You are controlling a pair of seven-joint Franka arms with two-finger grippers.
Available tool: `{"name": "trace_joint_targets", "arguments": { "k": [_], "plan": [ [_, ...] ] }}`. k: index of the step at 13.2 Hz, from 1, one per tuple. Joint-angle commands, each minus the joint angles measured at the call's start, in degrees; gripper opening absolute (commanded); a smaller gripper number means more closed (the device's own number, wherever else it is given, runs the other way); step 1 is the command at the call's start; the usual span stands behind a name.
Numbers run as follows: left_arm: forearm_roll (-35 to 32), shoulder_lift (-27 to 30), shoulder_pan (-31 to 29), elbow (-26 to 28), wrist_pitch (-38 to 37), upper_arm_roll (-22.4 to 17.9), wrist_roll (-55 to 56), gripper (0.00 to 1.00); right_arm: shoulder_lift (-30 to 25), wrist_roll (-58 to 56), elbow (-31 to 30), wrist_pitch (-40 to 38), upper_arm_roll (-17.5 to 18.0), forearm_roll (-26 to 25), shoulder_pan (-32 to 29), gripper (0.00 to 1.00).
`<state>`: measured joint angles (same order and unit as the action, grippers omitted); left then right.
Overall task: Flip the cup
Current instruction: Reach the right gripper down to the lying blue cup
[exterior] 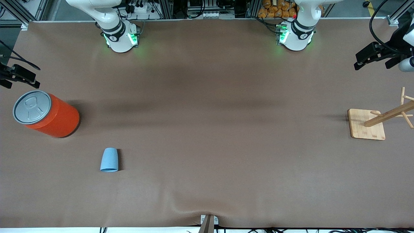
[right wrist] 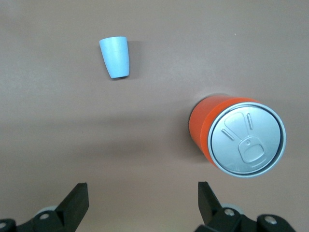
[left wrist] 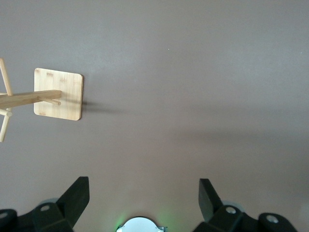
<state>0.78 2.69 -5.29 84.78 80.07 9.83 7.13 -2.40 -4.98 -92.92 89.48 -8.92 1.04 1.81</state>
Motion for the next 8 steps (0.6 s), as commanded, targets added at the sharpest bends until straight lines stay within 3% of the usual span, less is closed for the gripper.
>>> {"name": "trace_joint_targets", "arguments": {
  "k": [1,8],
  "plan": [
    [-0.9,0.2,-0.1,-0.7,-1.1,0.2,-0.5,1.00,1.8,1.4,3.5,-2.5,-0.1,0.3,0.0,1.00],
    [-3.0,0.1,0.3,-0.6,-1.2,0.9,-0.6,1.00,4.9,-5.6,4.3,-1.8,-0.3,0.1,-0.6,1.00]
  ]
}}
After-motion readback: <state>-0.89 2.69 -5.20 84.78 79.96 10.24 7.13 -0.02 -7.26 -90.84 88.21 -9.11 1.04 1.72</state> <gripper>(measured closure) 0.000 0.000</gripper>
